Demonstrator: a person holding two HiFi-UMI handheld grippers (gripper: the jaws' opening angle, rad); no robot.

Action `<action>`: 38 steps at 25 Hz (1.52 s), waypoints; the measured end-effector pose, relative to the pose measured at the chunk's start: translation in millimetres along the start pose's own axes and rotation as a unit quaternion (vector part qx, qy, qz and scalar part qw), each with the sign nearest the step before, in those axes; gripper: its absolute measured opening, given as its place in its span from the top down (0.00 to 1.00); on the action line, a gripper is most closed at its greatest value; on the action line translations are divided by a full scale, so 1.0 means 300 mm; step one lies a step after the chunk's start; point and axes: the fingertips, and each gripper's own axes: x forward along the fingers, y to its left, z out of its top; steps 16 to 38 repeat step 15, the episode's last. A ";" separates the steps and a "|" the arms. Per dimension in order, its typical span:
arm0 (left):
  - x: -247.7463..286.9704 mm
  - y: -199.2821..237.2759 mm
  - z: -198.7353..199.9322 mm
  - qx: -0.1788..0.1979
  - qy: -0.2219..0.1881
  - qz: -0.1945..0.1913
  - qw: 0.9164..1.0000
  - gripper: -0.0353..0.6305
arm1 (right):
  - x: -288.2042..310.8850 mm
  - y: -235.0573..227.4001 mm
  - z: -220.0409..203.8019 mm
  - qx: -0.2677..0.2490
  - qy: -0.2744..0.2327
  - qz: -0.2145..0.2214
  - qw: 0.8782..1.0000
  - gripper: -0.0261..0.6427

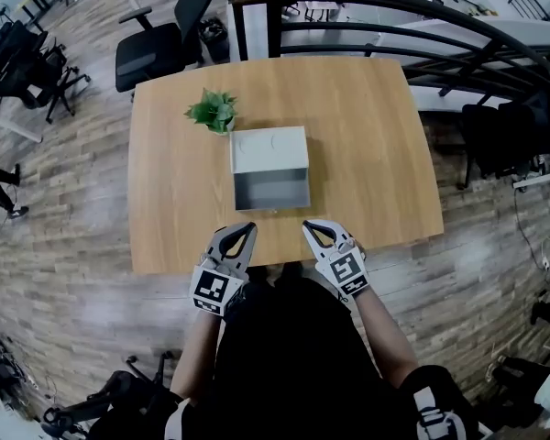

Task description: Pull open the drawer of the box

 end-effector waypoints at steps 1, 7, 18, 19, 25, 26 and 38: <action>0.004 -0.012 0.002 0.001 0.000 0.002 1.000 0.91 | -0.011 -0.003 0.001 -0.002 -0.002 0.002 1.000 0.92; 0.010 -0.077 0.000 0.005 0.005 0.010 1.000 0.91 | -0.054 -0.014 -0.008 -0.012 -0.011 0.012 1.000 0.92; 0.004 -0.091 0.016 0.015 0.005 0.029 0.999 0.91 | -0.048 -0.020 -0.002 -0.019 -0.027 0.023 0.999 0.92; 0.004 -0.091 0.016 0.015 0.005 0.029 0.999 0.91 | -0.048 -0.020 -0.002 -0.019 -0.027 0.023 0.999 0.92; 0.004 -0.091 0.016 0.015 0.005 0.029 0.999 0.91 | -0.048 -0.020 -0.002 -0.019 -0.027 0.023 0.999 0.92; 0.004 -0.091 0.016 0.015 0.005 0.029 0.999 0.91 | -0.048 -0.020 -0.002 -0.019 -0.027 0.023 0.999 0.92; 0.004 -0.091 0.016 0.015 0.005 0.029 0.999 0.91 | -0.048 -0.020 -0.002 -0.019 -0.027 0.023 0.999 0.92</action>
